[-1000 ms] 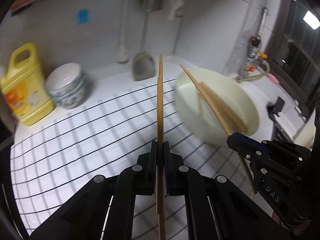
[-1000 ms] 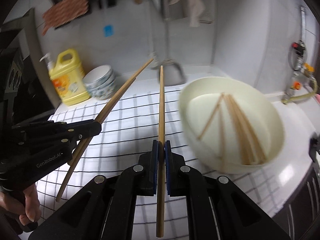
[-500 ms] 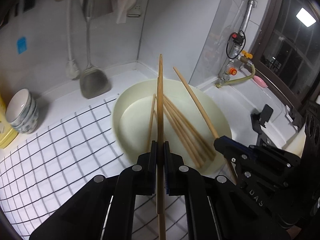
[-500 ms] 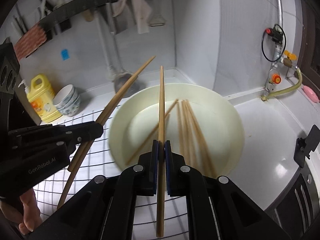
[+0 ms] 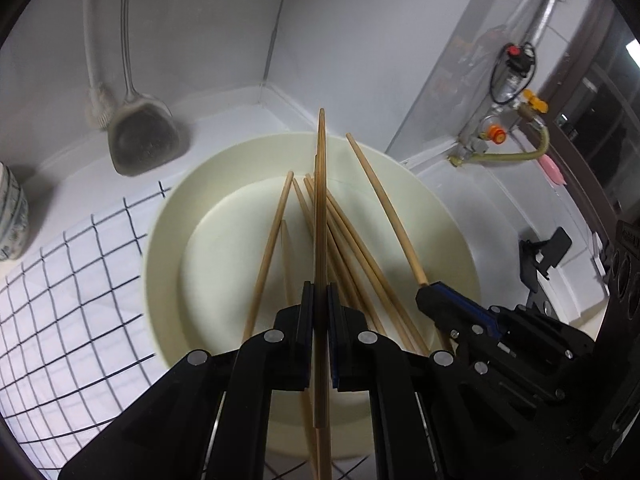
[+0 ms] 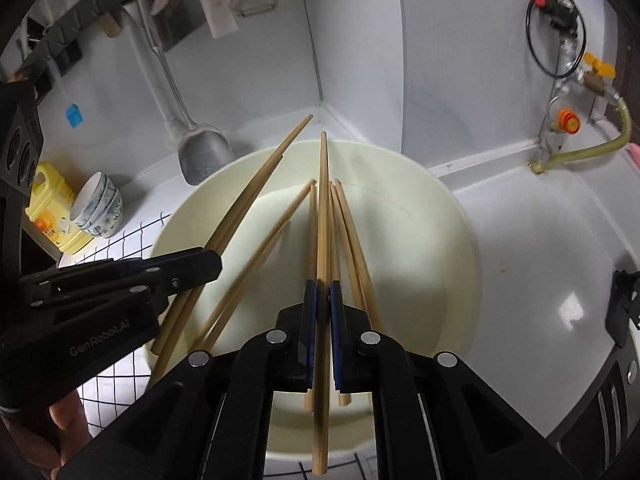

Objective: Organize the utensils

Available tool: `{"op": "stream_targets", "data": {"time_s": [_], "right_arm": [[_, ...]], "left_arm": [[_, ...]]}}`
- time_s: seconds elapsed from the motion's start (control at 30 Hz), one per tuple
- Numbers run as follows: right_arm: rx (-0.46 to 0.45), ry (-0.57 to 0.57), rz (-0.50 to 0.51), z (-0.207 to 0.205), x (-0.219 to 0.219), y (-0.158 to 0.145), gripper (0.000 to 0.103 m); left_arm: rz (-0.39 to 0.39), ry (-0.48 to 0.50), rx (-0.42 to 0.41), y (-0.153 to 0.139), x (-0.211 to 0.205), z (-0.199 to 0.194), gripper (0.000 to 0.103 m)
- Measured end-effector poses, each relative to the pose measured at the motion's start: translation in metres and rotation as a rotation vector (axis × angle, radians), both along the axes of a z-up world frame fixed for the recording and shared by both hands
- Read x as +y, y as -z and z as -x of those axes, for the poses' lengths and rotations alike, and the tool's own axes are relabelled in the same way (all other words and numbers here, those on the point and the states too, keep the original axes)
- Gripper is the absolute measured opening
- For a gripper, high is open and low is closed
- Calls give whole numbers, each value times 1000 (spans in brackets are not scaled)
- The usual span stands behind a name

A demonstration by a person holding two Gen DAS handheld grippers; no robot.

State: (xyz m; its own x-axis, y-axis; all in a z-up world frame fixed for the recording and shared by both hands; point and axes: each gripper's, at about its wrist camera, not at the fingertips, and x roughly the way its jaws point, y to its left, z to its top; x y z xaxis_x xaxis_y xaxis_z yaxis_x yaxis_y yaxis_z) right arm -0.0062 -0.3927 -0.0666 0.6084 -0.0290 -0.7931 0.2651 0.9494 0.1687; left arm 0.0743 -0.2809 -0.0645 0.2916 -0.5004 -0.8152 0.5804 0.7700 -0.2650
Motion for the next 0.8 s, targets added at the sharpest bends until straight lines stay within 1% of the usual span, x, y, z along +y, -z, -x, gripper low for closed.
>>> {"op": "stream_targets", "data": {"time_s": [0.13,0.23,0.3,0.33,0.37,0.4,0.43,0.47,0.53,0.6,0.63,0.67,0.7,0.73,0.8], "right_arm": [[18,-6,-16,-8,-8,7,6],[27,-9,-21,-14,-12,9,6],[34,-18,-11,-16,-15,10,7],[33,-20,-5,-16,-16,9,8],[31,-18,8,-15,-17,8,15],[25,-11,20,-13,-19,7,20],[22,-5,24,-13,-21,6,21],[18,4,21,-10,-24,4,21],[14,23,10,-5,-30,2,22],[7,40,4,1,-34,-1,30],[4,46,3,3,-35,-2,31],[1,51,5,5,-35,-4,36],[-4,57,8,9,-34,-6,39],[-8,58,10,11,-34,-8,40],[-14,62,14,15,-33,-13,45]], "left_arm": [[-15,-18,26,9,-8,-8,7],[-43,-37,39,14,-13,-13,8],[-68,-53,37,13,-13,-16,10],[-86,-65,20,11,-12,-17,19],[-97,-80,0,7,-9,-18,39],[-100,-94,-14,4,-5,-19,53],[-99,-119,-37,-2,1,-20,74],[-90,-135,-56,-7,5,-20,77],[-89,-147,-70,-14,13,-21,77],[-107,-157,-78,-17,17,-21,78],[-115,-165,-84,-19,20,-20,82],[-124,-174,-89,-20,24,-18,88],[-128,-181,-91,-22,25,-17,90],[-130,-186,-92,-23,27,-16,95],[-132,-193,-91,-26,33,-12,95]]}}
